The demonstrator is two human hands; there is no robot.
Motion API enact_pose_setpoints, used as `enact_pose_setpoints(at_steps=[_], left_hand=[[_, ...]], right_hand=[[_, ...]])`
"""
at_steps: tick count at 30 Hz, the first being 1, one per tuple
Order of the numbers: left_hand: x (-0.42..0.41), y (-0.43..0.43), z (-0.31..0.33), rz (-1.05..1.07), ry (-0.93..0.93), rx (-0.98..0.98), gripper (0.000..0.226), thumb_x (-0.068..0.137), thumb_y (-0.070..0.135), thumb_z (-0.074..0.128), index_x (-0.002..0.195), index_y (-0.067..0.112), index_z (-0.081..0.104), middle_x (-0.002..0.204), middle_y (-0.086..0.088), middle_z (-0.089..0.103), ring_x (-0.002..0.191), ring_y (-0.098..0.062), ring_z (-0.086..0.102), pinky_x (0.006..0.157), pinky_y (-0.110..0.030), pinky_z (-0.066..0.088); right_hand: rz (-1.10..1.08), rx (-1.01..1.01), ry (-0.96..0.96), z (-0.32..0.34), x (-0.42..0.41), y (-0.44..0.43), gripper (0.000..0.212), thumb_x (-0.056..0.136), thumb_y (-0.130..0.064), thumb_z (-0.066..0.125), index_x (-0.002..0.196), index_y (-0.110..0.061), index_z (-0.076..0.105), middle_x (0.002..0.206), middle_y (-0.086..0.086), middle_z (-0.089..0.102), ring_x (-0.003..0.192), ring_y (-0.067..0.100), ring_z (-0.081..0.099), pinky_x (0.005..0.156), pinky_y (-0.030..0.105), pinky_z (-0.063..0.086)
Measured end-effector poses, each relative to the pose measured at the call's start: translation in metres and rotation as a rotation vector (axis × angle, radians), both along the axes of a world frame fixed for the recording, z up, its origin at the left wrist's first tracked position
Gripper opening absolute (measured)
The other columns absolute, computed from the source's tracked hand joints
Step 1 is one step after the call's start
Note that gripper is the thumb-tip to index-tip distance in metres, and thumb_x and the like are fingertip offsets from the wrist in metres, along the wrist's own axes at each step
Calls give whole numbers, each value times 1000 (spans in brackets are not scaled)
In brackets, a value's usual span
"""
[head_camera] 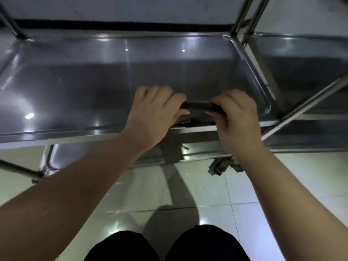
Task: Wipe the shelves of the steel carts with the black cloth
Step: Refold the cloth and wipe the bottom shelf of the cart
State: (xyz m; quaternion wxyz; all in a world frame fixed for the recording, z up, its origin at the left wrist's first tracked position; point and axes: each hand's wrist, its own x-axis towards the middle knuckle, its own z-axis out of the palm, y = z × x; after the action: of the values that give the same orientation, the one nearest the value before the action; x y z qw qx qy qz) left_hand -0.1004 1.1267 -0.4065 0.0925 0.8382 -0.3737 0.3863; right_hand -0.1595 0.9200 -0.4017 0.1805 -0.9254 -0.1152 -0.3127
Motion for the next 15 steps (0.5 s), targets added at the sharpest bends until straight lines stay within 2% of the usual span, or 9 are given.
enact_pose_setpoints(at_steps=[2,5,10,15], left_hand=[[-16,-10,-9,-49,24,-63,31,102,35,51,100,11,70,85,-9,63,73,-30,58,77,-39,33],[-32,-25,-21,-66,75,-55,33,100,41,53,99,13,71,85,-7,64,74,-30,59,79,-40,31],[-43,-45,-37,-166,67,-120,30,98,42,58,100,14,69,85,-7,66,75,-30,61,80,-42,31],[-52,-71,-100,-188,115,-9,33,100,44,54,96,16,70,84,-2,64,76,-27,59,81,-41,34]], right_hand=[[-9,39,-17,-14,-16,-10,18,79,1,66,97,-1,68,96,17,63,84,38,58,70,51,46],[-1,72,-36,-27,-39,-22,20,80,4,62,98,1,69,95,18,63,85,38,58,71,52,46],[25,80,-151,-43,-71,-44,19,86,8,56,99,5,70,94,21,60,87,30,52,72,47,44],[-37,133,-24,-114,-83,-71,23,87,2,52,102,2,70,97,17,60,89,29,52,75,41,43]])
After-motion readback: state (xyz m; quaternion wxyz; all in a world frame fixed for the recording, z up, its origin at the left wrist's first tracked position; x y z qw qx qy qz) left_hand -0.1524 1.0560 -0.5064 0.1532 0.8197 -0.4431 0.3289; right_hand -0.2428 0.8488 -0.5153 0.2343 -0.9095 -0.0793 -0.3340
